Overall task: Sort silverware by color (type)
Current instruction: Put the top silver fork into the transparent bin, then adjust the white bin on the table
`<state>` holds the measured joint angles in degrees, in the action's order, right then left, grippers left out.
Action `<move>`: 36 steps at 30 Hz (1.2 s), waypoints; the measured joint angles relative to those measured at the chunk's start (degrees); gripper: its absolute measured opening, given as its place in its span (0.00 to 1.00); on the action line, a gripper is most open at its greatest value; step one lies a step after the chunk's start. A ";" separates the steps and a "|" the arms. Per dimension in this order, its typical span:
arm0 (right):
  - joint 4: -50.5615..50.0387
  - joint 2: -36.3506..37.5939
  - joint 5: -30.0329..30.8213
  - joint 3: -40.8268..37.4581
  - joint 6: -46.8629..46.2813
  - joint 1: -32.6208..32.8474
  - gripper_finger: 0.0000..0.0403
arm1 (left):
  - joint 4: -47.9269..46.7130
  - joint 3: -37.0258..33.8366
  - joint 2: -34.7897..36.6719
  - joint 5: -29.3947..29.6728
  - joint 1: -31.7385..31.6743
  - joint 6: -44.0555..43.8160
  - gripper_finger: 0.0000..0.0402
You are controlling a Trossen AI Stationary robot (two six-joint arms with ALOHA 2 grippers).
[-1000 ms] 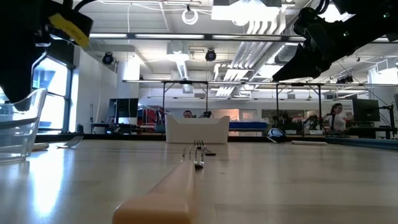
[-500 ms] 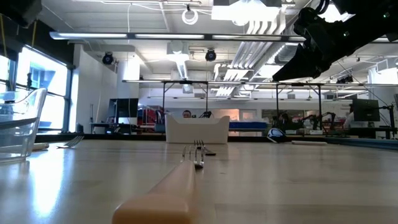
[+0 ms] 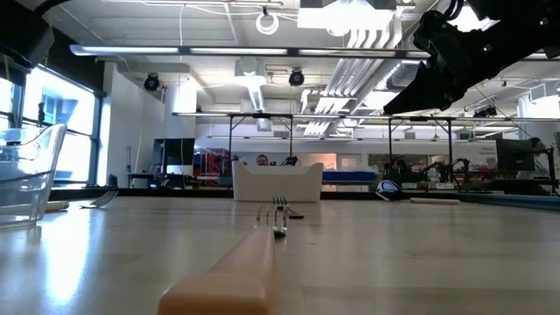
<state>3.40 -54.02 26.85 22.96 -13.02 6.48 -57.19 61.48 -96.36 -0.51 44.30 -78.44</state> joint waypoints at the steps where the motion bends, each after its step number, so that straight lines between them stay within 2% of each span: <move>1: 0.00 0.00 0.02 0.00 0.00 0.00 0.00 | 0.05 -0.05 0.49 0.10 -0.03 -0.40 0.01; 11: -0.04 0.00 0.00 0.00 0.00 0.00 0.00 | -4.10 2.86 5.68 2.41 -0.23 -5.33 0.01; 15: -0.53 0.00 0.00 0.00 0.10 0.00 0.00 | -4.64 3.12 6.66 7.86 0.35 -3.82 0.01; 19: -0.67 -0.02 0.02 0.00 0.12 0.00 0.00 | -2.11 3.11 8.26 19.72 1.24 0.76 0.01; 25: -0.63 -0.02 0.06 0.00 0.00 0.00 0.00 | -0.72 3.12 11.59 28.00 -1.60 10.64 0.01; 31: -0.61 -0.02 1.14 0.00 0.00 0.00 0.00 | 5.85 3.12 10.98 28.71 -8.33 27.35 0.01; 36: -0.74 -0.01 1.22 0.00 0.00 0.00 0.00 | 5.13 0.27 11.05 27.11 -14.19 31.50 0.01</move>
<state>2.66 -54.03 28.08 22.96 -13.02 6.48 -52.06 61.76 -85.31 26.60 30.12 -46.93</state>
